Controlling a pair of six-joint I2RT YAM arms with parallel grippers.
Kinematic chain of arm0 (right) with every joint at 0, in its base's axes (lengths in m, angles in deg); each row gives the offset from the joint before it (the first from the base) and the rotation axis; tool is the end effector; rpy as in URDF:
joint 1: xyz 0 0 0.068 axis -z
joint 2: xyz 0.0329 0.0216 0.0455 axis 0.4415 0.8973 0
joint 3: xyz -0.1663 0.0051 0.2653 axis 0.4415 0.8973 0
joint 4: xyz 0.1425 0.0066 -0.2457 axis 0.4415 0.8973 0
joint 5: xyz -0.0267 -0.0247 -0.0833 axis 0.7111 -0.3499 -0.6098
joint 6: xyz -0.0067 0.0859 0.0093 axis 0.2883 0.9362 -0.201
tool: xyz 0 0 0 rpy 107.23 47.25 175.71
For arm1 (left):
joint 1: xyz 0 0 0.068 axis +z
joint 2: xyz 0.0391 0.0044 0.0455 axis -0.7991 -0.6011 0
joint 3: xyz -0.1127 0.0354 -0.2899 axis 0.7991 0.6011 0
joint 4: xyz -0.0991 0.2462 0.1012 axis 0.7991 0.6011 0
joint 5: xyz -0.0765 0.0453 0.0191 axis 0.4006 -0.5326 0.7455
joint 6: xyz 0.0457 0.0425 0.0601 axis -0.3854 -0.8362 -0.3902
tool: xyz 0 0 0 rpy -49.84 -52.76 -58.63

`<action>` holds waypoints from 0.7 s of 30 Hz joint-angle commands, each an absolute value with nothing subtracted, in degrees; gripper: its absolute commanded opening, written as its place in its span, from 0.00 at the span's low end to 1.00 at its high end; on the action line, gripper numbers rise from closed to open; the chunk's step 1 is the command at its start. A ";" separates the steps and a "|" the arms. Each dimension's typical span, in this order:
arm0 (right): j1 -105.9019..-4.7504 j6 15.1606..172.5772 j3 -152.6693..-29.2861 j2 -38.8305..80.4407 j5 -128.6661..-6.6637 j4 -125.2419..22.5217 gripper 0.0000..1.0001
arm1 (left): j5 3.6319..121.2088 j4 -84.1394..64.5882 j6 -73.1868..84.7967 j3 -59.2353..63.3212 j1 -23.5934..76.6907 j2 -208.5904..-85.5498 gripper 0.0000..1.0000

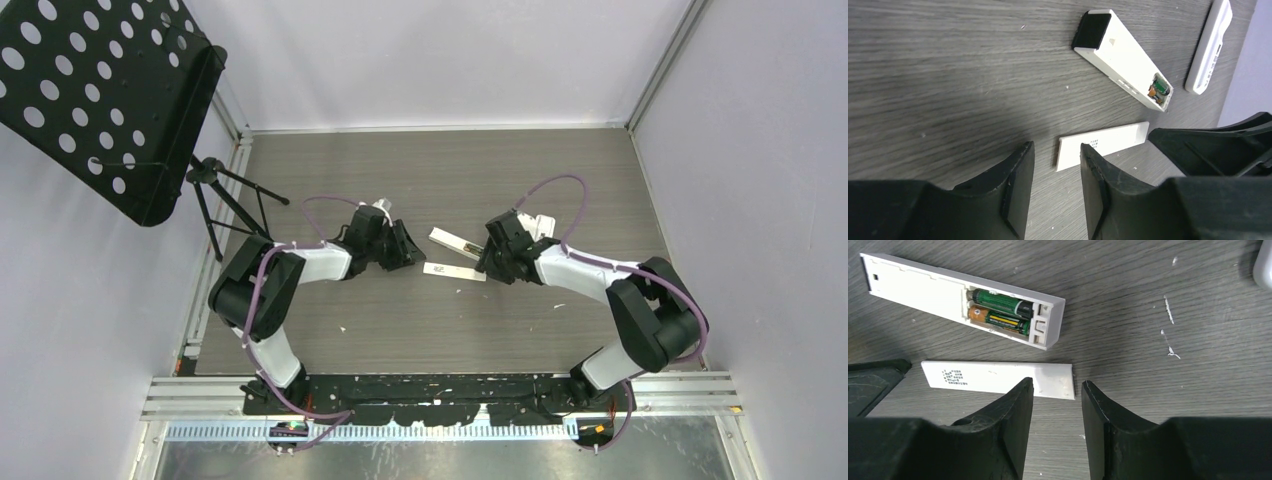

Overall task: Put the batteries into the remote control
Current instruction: Pick up the battery cover at the center of the board.

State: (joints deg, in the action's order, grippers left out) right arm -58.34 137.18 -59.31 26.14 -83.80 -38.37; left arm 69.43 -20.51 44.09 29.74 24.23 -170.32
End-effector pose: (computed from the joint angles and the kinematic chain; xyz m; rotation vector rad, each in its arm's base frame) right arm 0.2800 0.1625 0.1569 0.4602 2.5349 0.3733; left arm 0.3259 -0.2024 0.1348 -0.3042 2.4586 -0.9654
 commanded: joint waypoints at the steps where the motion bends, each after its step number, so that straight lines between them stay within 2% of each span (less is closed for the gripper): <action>1: -58.20 139.45 -60.09 27.96 -83.24 -40.84 0.44 | 72.84 -21.61 45.56 28.37 23.79 -173.27 0.40; 6: -58.10 140.71 -59.55 29.29 -80.42 -43.04 0.42 | 75.85 -22.44 47.51 28.89 23.28 -174.02 0.37; 15: -58.02 139.86 -59.55 28.21 -78.25 -46.85 0.38 | 80.66 -26.89 50.68 29.87 23.08 -172.09 0.24; 21: -58.02 138.91 -60.16 24.59 -78.73 -47.09 0.38 | 81.49 -27.10 51.80 29.83 23.08 -170.19 0.21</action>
State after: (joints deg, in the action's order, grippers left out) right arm -57.49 138.45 -59.22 28.67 -80.58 -41.63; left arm 76.22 -23.09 49.60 29.92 24.14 -173.16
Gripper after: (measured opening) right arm 0.388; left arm 0.218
